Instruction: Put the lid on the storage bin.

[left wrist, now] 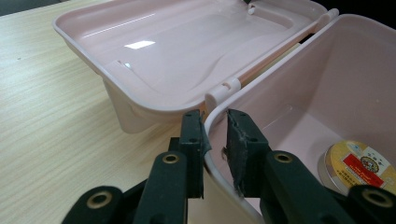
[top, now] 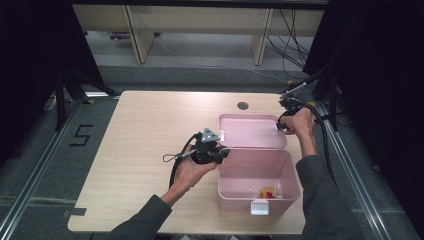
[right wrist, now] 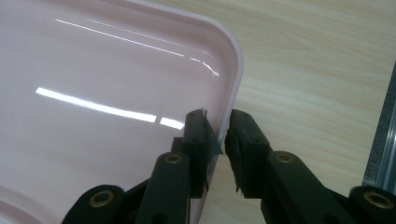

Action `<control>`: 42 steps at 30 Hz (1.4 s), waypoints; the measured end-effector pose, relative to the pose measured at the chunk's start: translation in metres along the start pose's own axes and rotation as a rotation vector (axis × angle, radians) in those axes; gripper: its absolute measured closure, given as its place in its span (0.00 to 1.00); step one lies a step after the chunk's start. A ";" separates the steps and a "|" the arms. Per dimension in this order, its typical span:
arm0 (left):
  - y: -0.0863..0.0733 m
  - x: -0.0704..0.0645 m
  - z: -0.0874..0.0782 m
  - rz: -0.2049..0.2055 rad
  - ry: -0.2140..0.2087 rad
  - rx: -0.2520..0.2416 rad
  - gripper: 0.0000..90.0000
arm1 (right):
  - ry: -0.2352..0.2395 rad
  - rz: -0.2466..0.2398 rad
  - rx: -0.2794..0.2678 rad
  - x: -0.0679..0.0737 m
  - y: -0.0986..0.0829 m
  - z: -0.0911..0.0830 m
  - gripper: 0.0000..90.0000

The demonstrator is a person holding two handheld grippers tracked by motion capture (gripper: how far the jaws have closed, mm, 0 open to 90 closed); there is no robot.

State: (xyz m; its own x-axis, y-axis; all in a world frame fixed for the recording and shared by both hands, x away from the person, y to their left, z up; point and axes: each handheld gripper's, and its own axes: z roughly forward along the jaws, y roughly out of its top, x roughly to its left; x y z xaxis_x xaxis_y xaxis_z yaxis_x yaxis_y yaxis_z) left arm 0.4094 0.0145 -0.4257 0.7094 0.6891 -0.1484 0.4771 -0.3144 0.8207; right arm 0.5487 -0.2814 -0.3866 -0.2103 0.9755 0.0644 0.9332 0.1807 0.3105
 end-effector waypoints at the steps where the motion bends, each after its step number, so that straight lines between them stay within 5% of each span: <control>1: 0.000 0.000 0.000 0.001 0.000 -0.001 0.85 | -0.009 -0.018 0.005 -0.001 0.001 0.001 0.86; 3: 0.000 0.000 0.000 0.002 0.000 -0.001 0.85 | 0.001 0.016 0.006 0.000 0.001 0.003 0.86; 22: -0.001 -0.001 0.000 -0.006 0.008 -0.009 0.85 | -0.021 0.040 -0.051 0.006 0.002 -0.005 0.95; 23: -0.001 -0.001 0.000 -0.005 0.009 -0.008 0.85 | -0.022 0.000 -0.073 0.003 0.002 -0.006 0.95; 28: -0.001 -0.002 0.000 -0.007 0.012 -0.011 0.85 | -0.013 0.012 -0.096 0.005 0.000 -0.012 0.95; 29: -0.001 -0.001 0.000 -0.008 0.006 -0.009 0.85 | -0.016 -0.018 -0.114 0.004 -0.001 -0.014 0.95; 30: -0.001 -0.002 0.000 -0.009 0.013 -0.011 0.85 | -0.007 0.012 -0.114 0.006 -0.001 -0.015 0.95; 31: -0.001 -0.002 0.000 -0.008 0.014 -0.011 0.85 | -0.012 -0.026 -0.130 0.003 -0.002 -0.018 0.95; 38: -0.001 -0.003 0.000 -0.005 0.019 -0.012 0.85 | 0.020 -0.049 -0.232 -0.003 -0.010 -0.036 0.96; 41: -0.001 -0.003 0.000 -0.009 0.021 -0.013 0.85 | 0.032 -0.020 -0.263 0.000 -0.015 -0.044 0.96; 42: -0.001 -0.003 0.000 -0.007 0.021 -0.013 0.85 | 0.030 -0.046 -0.296 -0.002 -0.016 -0.045 0.96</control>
State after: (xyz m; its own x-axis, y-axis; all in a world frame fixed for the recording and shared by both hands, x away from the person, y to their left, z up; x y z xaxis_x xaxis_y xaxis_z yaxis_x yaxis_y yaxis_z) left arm 0.4071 0.0126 -0.4263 0.6947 0.7050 -0.1430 0.4755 -0.3009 0.8266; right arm 0.5207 -0.2916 -0.3491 -0.2630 0.9622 0.0701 0.7979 0.1761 0.5765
